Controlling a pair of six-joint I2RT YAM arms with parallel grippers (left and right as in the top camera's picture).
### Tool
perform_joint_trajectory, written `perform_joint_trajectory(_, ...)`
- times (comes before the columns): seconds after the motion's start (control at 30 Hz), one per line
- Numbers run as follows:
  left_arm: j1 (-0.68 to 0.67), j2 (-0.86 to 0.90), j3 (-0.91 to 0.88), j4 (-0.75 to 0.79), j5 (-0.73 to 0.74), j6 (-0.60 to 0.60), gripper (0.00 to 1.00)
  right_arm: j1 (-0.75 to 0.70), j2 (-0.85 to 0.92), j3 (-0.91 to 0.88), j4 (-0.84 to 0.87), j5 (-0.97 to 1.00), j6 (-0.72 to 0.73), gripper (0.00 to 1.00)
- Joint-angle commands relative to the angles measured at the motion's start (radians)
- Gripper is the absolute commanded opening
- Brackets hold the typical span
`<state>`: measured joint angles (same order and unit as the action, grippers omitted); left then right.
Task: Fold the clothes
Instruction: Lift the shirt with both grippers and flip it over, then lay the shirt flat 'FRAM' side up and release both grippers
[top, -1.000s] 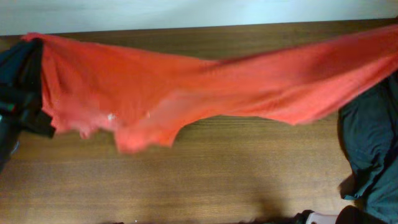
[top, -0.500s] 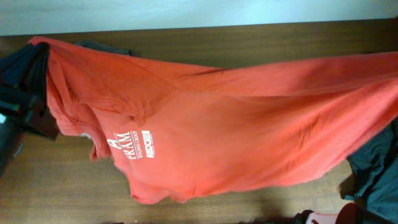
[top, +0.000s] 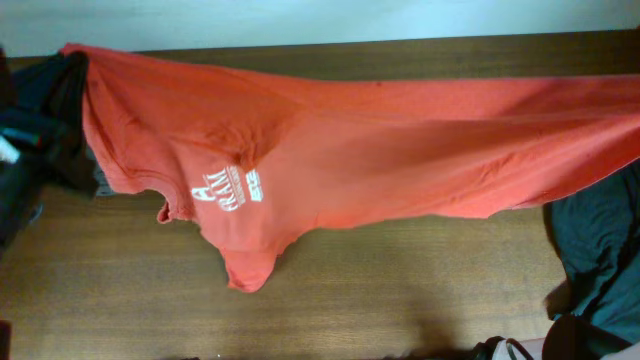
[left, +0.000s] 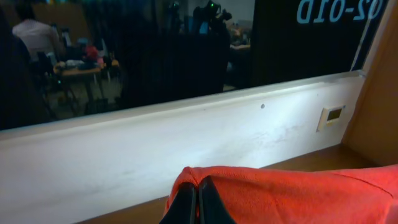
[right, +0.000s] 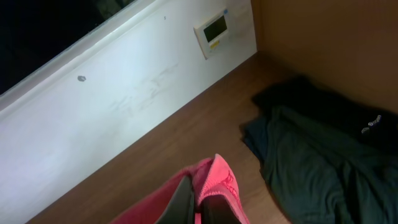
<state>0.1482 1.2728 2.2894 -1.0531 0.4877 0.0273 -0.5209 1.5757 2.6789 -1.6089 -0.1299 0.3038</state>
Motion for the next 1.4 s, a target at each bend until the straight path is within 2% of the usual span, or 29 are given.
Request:
perform_joint_trajectory(0.0,0.005,-0.007,0.005,0.011,0.001,0.015,0.00,0.003,-0.008,0.005,0.008,0.041,-0.011,0.04)
perform_joint_trajectory(0.23,0.005,-0.097,0.005,0.013,0.014,0.016,0.00,0.003,-0.069,0.005,-0.013,0.041,-0.011,0.04)
perform_joint_trajectory(0.4,0.005,-0.150,0.005,-0.035,-0.124,0.015,0.01,0.003,-0.145,0.005,-0.035,0.042,-0.011,0.04)
perform_joint_trajectory(0.53,0.005,-0.098,0.004,-0.050,-0.130,0.015,0.00,0.003,-0.133,0.003,-0.037,0.040,-0.010,0.04)
perform_joint_trajectory(0.7,0.005,0.039,0.004,-0.045,-0.117,0.014,0.00,0.004,-0.026,0.003,-0.041,-0.058,-0.015,0.04)
perform_joint_trajectory(0.83,0.005,0.204,0.004,0.017,0.004,0.015,0.01,0.007,0.122,0.003,-0.040,-0.167,-0.038,0.04)
perform_joint_trajectory(0.9,-0.010,0.351,0.004,0.070,0.100,0.015,0.01,0.052,0.270,0.003,-0.024,-0.178,-0.044,0.04)
perform_joint_trajectory(1.17,-0.128,0.743,0.004,0.221,0.060,0.038,0.00,0.225,0.615,0.003,0.163,-0.169,-0.090,0.08)
perform_joint_trajectory(1.27,-0.150,0.883,0.004,0.285,-0.018,0.038,0.11,0.250,0.734,0.003,0.245,-0.152,-0.086,0.11)
perform_joint_trajectory(1.3,-0.154,0.936,0.004,0.330,-0.015,0.033,0.18,0.253,0.795,0.003,0.316,-0.135,-0.087,0.30)
perform_joint_trajectory(1.33,-0.156,0.983,0.004,0.379,-0.014,0.010,0.37,0.253,0.817,0.003,0.343,-0.135,-0.091,0.45)
perform_joint_trajectory(1.37,-0.157,1.005,0.004,0.412,-0.014,-0.019,0.52,0.251,0.841,0.003,0.367,-0.136,-0.090,0.53)
